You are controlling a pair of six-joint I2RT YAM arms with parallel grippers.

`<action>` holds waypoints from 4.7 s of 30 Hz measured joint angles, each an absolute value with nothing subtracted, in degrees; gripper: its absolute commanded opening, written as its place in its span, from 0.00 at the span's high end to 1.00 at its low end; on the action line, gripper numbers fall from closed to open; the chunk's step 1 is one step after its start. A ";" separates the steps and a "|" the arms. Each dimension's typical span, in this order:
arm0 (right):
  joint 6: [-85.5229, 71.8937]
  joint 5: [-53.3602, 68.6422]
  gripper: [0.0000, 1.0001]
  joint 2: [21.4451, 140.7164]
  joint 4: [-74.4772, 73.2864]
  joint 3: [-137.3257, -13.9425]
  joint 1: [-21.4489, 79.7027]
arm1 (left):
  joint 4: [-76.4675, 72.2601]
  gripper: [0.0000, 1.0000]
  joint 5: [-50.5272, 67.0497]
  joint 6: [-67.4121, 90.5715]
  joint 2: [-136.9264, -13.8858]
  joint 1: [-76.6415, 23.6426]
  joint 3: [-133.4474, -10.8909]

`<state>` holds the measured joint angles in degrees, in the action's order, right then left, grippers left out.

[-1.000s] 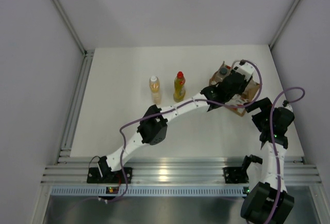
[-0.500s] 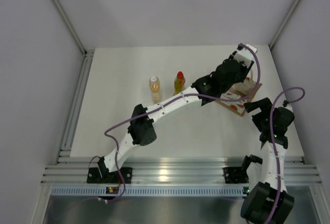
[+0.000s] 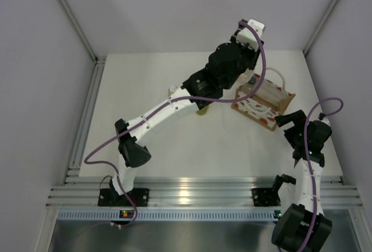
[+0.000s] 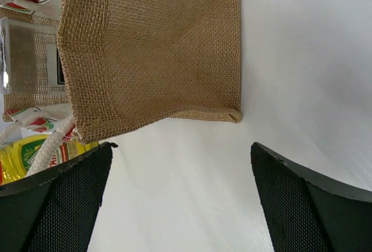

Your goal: Take the personal care products out of the canvas bag

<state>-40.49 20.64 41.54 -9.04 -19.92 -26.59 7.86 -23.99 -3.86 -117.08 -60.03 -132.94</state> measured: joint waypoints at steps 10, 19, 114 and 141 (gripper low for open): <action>-40.47 20.64 0.01 41.54 -9.04 -19.92 -26.76 | 10.79 1.00 -23.29 -0.47 -101.97 -44.66 -115.87; -40.47 20.67 0.01 41.54 -9.04 -19.92 -26.81 | 12.23 1.00 -20.60 4.64 -94.61 -23.55 -102.54; -38.92 19.09 0.01 39.20 -9.28 -19.92 -26.81 | 15.16 0.27 -3.38 10.59 -122.06 -53.84 -118.28; -38.48 18.90 0.01 39.05 -9.43 -19.92 -26.81 | 18.26 0.26 -11.75 11.49 -136.51 -53.58 -129.14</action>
<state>-38.48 18.90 39.05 -9.43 -19.92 -26.81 18.26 -11.75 11.49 -136.51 -53.58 -129.14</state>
